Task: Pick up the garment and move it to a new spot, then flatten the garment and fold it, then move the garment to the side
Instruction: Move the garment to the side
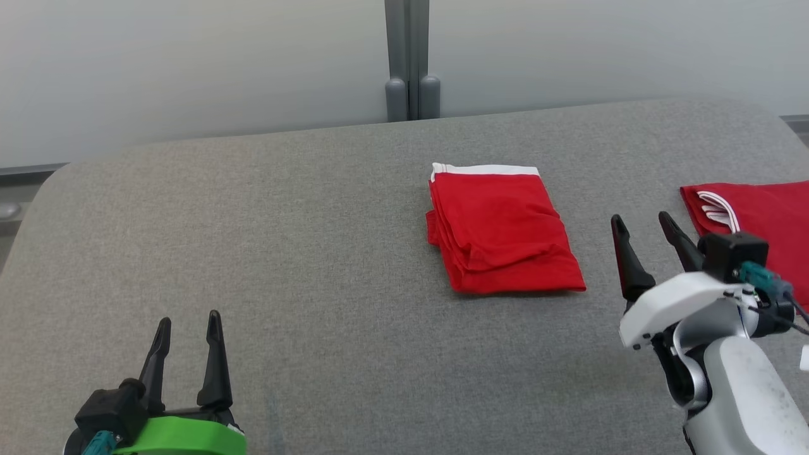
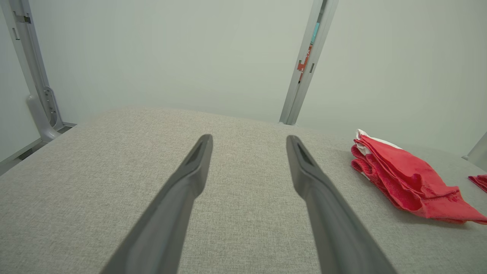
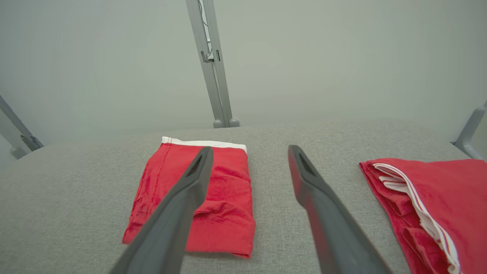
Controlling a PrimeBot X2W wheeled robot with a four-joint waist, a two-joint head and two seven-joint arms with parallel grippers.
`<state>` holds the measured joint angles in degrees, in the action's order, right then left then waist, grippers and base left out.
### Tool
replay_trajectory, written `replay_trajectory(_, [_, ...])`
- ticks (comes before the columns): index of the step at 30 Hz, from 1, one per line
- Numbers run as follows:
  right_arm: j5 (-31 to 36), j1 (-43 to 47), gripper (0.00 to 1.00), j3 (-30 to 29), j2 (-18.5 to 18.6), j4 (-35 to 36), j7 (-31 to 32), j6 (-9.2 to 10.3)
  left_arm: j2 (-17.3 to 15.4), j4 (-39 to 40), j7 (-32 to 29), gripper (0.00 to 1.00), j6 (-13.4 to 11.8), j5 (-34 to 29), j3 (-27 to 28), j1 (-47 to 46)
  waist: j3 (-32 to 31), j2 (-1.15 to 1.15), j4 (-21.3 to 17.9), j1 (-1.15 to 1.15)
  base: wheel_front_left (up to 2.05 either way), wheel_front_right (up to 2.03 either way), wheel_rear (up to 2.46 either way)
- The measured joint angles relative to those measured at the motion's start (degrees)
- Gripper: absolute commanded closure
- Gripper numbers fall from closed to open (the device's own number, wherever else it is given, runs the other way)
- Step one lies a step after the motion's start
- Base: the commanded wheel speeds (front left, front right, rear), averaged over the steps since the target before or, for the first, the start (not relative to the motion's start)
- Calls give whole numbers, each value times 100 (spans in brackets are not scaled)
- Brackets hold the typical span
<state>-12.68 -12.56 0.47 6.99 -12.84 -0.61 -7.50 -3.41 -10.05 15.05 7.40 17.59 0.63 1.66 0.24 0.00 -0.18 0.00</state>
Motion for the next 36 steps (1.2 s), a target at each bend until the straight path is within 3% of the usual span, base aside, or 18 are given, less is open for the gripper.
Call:
replay_trajectory(8, [-245,-1383,0,-427,16,-1177,1860,1,-30,31,0,0,0,49,-190,-294,304,0,206,0,0,0,0])
replay_trajectory(12, [-248,-1944,0,-623,27,-1900,2457,1,-27,31,0,0,0,88,-371,-493,490,0,403,0,0,0,0])
replay_trajectory(21, [116,-2608,0,-1106,236,-3193,2525,1,-14,11,0,0,0,146,-573,-744,921,0,952,0,0,0,0])
replay_trajectory(31, [311,-2932,0,-1173,376,-4102,2561,2,-12,-15,0,0,0,205,-619,-800,1260,0,1438,0,0,0,0])
replay_trajectory(32, [277,-2964,22,-1113,375,-4148,2597,4,-12,-18,0,0,0,205,-611,-800,1284,0,1456,0,0,0,0])
replay_trajectory(33, [245,-2992,70,-1055,377,-4173,2620,5,-10,-19,-1,0,0,205,-602,-801,1301,0,1465,0,0,0,0])
replay_trajectory(34, [201,-3017,100,-995,381,-4191,2643,4,-4,-19,0,0,0,205,-576,-801,1315,0,1460,0,0,0,0])
replay_trajectory(36, [110,-3074,100,-800,375,-4210,2702,2,-3,-12,0,0,0,205,-534,-808,1330,0,1416,0,0,0,0])
